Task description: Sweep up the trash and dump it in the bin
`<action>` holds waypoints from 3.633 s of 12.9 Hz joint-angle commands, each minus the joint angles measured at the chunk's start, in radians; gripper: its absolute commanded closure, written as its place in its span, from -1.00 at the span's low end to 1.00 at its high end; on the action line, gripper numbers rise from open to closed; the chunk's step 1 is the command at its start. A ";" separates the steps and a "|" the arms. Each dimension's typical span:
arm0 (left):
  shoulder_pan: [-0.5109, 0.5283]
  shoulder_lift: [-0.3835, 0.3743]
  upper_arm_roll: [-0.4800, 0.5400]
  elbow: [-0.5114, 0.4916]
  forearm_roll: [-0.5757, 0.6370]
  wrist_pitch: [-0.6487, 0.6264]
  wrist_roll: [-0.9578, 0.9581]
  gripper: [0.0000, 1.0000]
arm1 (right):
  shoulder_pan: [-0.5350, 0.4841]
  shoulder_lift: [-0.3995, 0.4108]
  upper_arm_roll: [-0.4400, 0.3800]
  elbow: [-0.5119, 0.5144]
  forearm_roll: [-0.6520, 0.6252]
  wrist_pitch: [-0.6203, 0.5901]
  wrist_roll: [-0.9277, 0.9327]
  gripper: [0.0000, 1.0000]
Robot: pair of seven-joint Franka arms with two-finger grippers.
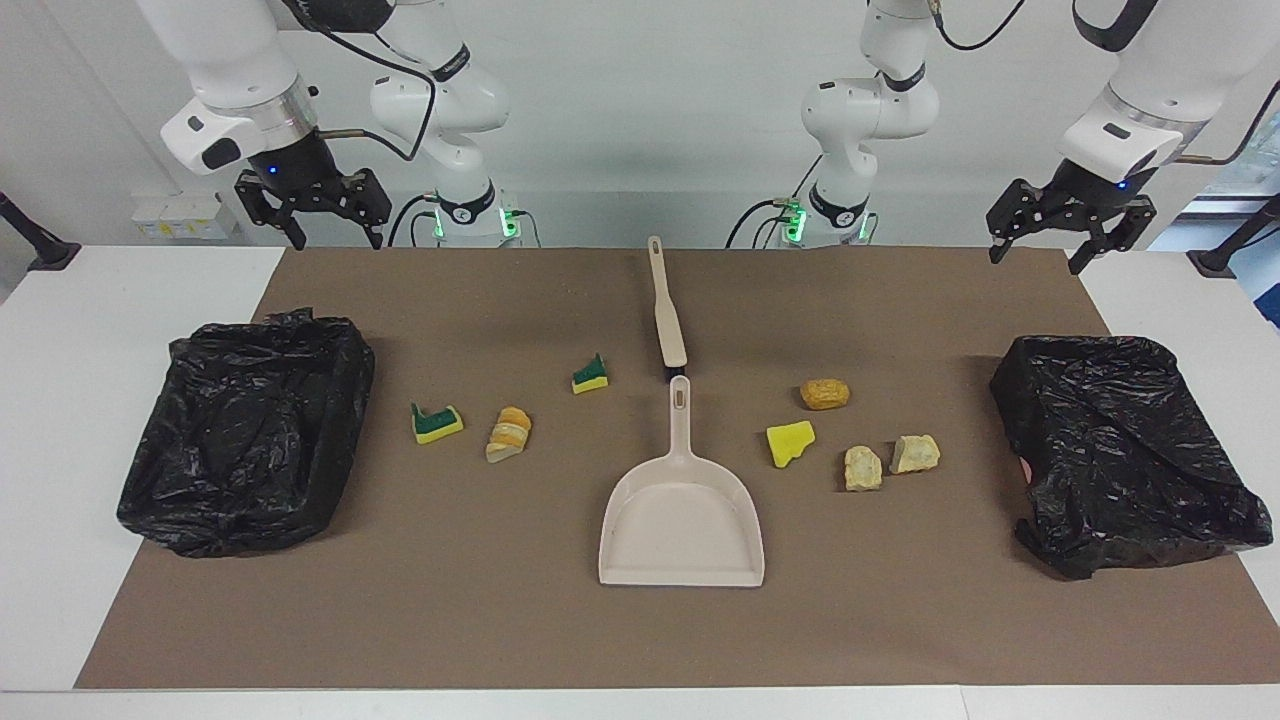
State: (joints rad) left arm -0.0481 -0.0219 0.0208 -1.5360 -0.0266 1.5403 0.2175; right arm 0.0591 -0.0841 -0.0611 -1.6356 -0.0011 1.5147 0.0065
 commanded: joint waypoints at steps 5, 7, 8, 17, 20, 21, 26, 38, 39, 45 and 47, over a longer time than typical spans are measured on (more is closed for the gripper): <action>-0.151 -0.055 -0.018 -0.067 -0.009 -0.008 -0.105 -1.00 | -0.002 -0.026 0.003 -0.036 0.021 0.027 0.021 -1.00; -0.223 -0.099 -0.019 -0.165 -0.010 0.007 -0.167 -1.00 | -0.002 -0.026 0.003 -0.046 0.021 0.027 0.017 -1.00; -0.281 -0.116 -0.019 -0.215 -0.010 0.011 -0.194 -1.00 | -0.004 -0.035 0.003 -0.055 0.021 0.027 0.016 -1.00; -0.663 -0.150 -0.022 -0.577 -0.016 0.371 -0.663 -1.00 | 0.005 -0.033 0.004 -0.069 0.018 0.071 0.001 -1.00; -0.786 -0.099 -0.022 -0.680 -0.016 0.521 -0.803 -1.00 | 0.036 0.024 0.007 -0.011 0.000 0.058 -0.002 -1.00; -0.811 -0.095 -0.022 -0.709 -0.016 0.572 -0.844 -1.00 | 0.044 0.049 0.007 0.014 0.001 0.052 0.000 -1.00; -0.920 -0.050 -0.022 -0.786 -0.016 0.696 -0.981 -1.00 | 0.142 0.138 0.014 0.034 0.012 0.087 0.094 -1.00; -0.938 -0.049 -0.022 -0.831 -0.142 0.722 -0.980 -0.59 | 0.441 0.368 0.021 0.036 0.058 0.424 0.518 -1.00; -0.938 -0.049 -0.022 -0.831 -0.144 0.719 -0.980 -0.41 | 0.445 0.386 0.021 0.036 0.058 0.456 0.541 -1.00; -0.940 -0.052 -0.022 -0.842 -0.168 0.713 -0.968 -0.10 | 0.511 0.513 0.021 0.089 0.084 0.573 0.641 -1.00; -0.940 -0.052 -0.022 -0.842 -0.171 0.713 -0.965 0.04 | 0.536 0.569 0.021 0.144 0.078 0.579 0.667 -1.00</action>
State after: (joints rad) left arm -0.9681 -0.0515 -0.0169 -2.3487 -0.1787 2.2399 -0.7557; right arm 0.5769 0.4126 -0.0362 -1.5784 0.0628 2.0907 0.6403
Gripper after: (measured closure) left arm 0.467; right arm 0.000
